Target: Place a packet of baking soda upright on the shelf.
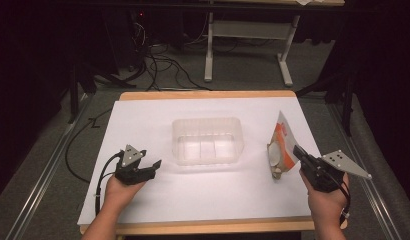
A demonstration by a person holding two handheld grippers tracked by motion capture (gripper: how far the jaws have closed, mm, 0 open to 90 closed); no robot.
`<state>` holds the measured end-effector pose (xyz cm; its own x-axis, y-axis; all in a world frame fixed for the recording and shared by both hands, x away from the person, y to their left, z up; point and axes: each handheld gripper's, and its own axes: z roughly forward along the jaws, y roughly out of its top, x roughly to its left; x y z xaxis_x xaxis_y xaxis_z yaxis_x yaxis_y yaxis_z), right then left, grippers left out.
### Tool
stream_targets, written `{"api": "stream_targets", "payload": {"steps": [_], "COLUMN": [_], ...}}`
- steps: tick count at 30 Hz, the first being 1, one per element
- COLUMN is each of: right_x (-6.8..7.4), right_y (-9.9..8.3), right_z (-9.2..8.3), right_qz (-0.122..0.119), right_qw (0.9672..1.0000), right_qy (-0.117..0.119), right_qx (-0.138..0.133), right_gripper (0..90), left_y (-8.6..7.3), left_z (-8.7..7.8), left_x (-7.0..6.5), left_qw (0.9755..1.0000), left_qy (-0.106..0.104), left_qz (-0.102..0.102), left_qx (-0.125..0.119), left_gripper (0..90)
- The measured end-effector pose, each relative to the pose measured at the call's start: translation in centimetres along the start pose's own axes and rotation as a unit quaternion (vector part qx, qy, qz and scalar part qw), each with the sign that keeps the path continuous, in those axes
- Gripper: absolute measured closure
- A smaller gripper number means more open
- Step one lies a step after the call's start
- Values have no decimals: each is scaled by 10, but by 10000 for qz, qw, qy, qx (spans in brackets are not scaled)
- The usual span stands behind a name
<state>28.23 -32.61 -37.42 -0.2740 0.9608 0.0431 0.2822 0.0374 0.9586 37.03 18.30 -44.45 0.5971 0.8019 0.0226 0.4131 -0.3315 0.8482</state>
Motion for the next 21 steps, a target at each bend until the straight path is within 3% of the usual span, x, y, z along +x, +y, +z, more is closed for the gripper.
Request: {"api": "stream_targets", "payload": {"steps": [1,2,6,13,21], "right_x": [0,4,5,3,-1], "right_y": [0,-3,-8,-15,-27], "right_z": [0,-2,-5,-4,5], "right_qz": [0,-184,-212,-102,51], "right_qw": [10000,9998,9997,9999,10000], "right_qy": [0,-117,-83,-46,-36], "right_qx": [0,10,2,-80,68], "right_gripper": [900,900,900,854,790], "left_y": [0,0,0,0,-1], "left_z": [0,0,1,2,1], "left_x": [0,-1,-2,-1,-1], "left_qw": [10000,10000,10000,10000,9999], "left_qy": [0,-16,-55,-83,-169], "left_qz": [0,18,41,6,13], "left_qx": [0,-19,7,21,-11], "left_gripper": [328,328,328,328,328]}}
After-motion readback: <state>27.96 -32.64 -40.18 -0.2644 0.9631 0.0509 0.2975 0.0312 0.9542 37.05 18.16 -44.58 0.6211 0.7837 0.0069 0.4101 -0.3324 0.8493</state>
